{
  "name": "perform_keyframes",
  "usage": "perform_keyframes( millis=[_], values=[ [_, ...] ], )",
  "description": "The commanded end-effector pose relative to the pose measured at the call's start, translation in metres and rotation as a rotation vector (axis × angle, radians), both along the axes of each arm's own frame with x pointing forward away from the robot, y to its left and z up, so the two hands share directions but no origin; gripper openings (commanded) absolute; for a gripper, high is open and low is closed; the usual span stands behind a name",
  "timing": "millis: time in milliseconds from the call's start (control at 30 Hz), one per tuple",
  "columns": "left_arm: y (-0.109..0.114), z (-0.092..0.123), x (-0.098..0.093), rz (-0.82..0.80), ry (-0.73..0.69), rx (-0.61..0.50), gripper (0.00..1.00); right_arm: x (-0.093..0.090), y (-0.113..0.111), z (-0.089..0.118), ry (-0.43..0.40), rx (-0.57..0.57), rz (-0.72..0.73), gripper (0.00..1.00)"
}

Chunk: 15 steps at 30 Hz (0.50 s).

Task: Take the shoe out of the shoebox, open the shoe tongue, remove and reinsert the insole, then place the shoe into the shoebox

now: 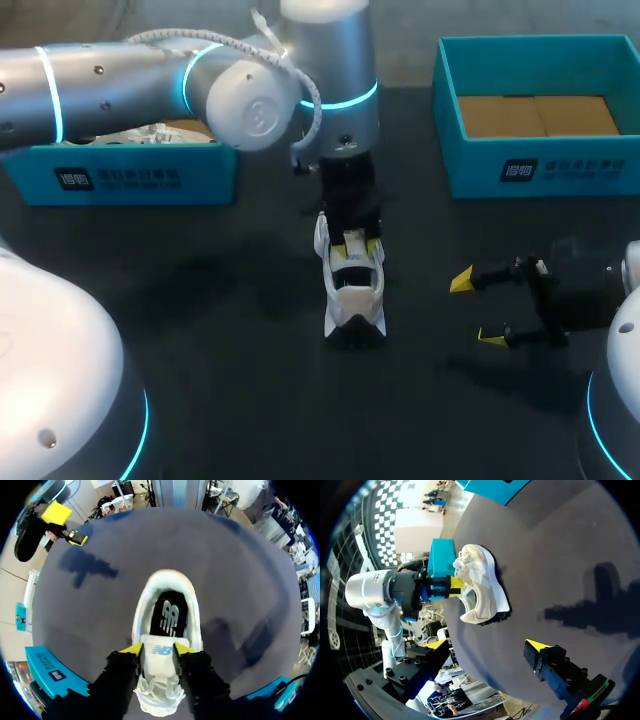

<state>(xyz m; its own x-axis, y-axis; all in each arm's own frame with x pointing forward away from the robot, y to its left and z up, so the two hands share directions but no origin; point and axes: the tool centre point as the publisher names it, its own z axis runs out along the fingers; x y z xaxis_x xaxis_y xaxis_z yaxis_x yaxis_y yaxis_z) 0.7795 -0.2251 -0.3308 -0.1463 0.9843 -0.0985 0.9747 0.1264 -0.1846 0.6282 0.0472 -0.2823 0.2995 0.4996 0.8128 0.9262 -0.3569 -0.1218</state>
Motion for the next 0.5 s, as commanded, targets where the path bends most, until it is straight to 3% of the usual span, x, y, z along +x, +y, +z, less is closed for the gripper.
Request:
perform_keyframes(
  millis=[33,67,100,133,200,400,500],
  values=[
    [0.011,0.029,-0.01,0.032,-0.018,0.008,0.46,-0.001,0.0,0.001,0.0,-0.002,-0.002,1.0],
    [0.012,0.035,-0.011,0.045,-0.011,0.013,0.46,-0.001,0.0,0.001,0.0,-0.002,-0.002,1.0],
    [0.013,0.039,-0.012,0.062,-0.017,0.02,0.52,-0.001,0.0,0.001,0.0,-0.002,-0.002,1.0],
    [0.015,0.044,-0.013,0.082,-0.005,0.029,0.74,-0.001,0.0,0.001,0.0,-0.002,-0.002,1.0],
    [0.018,0.051,-0.015,0.136,0.016,0.053,0.98,-0.001,0.0,0.001,0.0,-0.002,-0.002,1.0],
    [0.025,0.057,-0.03,0.313,0.1,0.032,1.0,-0.001,0.0,0.001,0.0,-0.002,-0.002,1.0],
    [0.028,0.066,-0.04,0.263,-0.014,0.068,1.0,-0.001,0.0,0.001,0.0,-0.002,-0.002,1.0]
  ],
)
